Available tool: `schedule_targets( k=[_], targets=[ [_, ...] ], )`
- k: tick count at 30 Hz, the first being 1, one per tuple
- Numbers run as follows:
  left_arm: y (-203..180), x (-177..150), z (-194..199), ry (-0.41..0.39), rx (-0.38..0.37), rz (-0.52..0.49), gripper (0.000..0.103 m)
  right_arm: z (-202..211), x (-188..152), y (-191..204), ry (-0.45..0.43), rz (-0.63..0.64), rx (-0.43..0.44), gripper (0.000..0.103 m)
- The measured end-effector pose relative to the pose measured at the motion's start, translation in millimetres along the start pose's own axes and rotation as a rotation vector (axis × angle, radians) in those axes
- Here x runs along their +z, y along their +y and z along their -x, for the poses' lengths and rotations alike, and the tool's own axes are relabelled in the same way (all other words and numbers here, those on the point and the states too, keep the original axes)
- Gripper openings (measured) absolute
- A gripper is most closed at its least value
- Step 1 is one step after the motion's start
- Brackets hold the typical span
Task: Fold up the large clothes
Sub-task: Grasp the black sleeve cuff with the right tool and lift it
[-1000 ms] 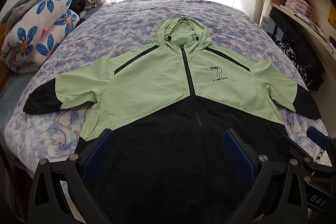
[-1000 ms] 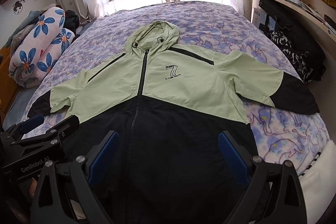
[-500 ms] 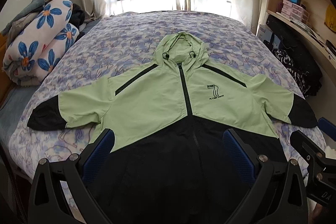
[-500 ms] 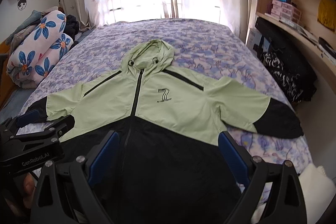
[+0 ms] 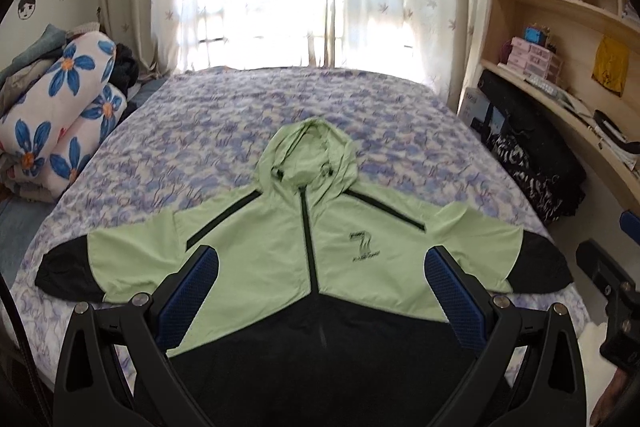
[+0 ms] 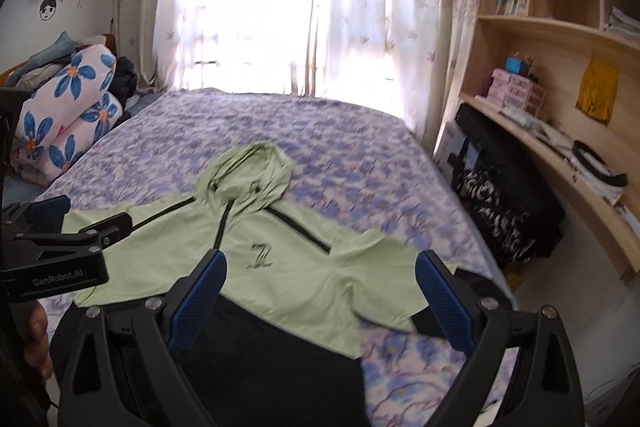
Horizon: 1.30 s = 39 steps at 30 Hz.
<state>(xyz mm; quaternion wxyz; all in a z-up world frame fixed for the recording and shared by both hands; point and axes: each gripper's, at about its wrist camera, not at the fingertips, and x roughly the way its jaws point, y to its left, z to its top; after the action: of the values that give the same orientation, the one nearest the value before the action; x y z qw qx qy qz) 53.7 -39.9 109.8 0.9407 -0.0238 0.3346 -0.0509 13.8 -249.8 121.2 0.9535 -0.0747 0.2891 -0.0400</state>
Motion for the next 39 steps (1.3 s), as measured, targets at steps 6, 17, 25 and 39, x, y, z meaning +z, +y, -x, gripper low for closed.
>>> schedule_targets(
  k=[6, 17, 25, 39],
  targets=[
    [-40, 34, -4, -0.108, -0.014, -0.067, 0.102, -9, 22, -57, -0.073, -0.041, -0.070, 0.096],
    [-143, 61, -110, -0.003, -0.020, -0.118, 0.102, -101, -17, -192, 0.162, -0.297, -0.105, 0.093],
    [-207, 18, -223, 0.126, -0.040, -0.153, 0.102, -174, -106, -309, 0.418, -0.547, -0.165, 0.085],
    [-255, -31, -289, 0.234, -0.076, -0.173, 0.102, -261, -223, -397, 0.677, -1.048, -0.092, 0.069]
  ],
)
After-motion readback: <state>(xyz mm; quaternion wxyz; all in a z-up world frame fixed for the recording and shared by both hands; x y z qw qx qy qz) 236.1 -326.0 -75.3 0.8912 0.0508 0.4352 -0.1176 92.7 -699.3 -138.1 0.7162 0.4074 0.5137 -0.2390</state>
